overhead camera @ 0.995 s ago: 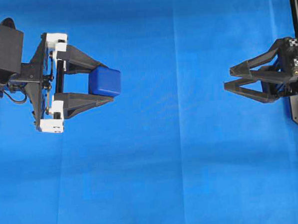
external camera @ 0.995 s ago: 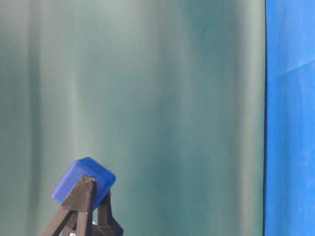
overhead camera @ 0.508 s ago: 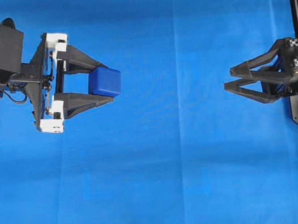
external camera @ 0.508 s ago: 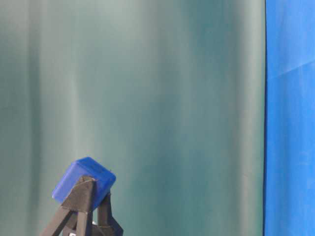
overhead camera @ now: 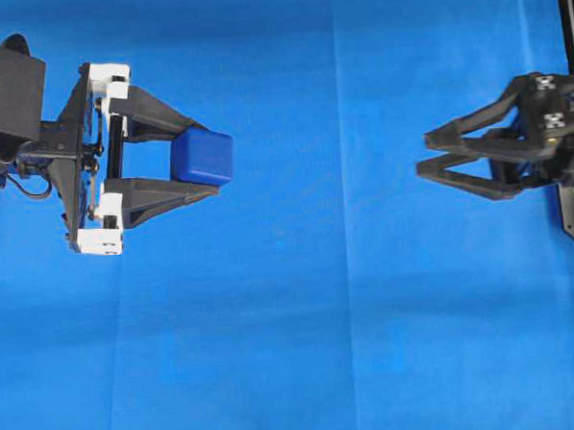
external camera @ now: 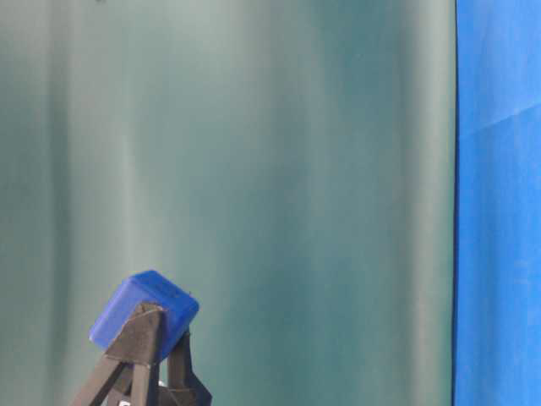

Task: Handover the blue block to the right arm after grasping it with the left arm, then place it in the designated position.
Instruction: 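Move the right gripper to the cube held by the left gripper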

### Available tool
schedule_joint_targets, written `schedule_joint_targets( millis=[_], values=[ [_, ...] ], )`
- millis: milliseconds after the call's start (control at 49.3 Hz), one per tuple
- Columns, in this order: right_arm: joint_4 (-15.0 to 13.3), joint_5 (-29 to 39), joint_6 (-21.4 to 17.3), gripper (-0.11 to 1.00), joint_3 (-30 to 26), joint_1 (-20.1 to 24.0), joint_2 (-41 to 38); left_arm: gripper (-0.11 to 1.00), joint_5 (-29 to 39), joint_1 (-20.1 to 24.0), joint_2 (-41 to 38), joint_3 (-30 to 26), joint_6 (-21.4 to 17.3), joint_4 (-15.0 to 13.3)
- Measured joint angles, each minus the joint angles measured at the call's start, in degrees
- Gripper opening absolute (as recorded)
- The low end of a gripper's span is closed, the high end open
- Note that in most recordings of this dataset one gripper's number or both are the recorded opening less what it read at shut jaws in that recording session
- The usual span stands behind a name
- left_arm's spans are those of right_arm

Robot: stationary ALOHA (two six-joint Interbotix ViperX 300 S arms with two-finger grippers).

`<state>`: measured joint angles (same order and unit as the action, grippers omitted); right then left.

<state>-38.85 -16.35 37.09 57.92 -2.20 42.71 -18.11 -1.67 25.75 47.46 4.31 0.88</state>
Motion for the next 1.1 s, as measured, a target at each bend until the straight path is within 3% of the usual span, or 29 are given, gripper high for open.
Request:
schedule_joint_targets(
  millis=[1096],
  values=[
    [0.0,-0.3,-0.1,0.94,-33.0,0.0,-36.7,0.49,0.1,0.0,0.1,0.0,0.0,0.0]
  ],
)
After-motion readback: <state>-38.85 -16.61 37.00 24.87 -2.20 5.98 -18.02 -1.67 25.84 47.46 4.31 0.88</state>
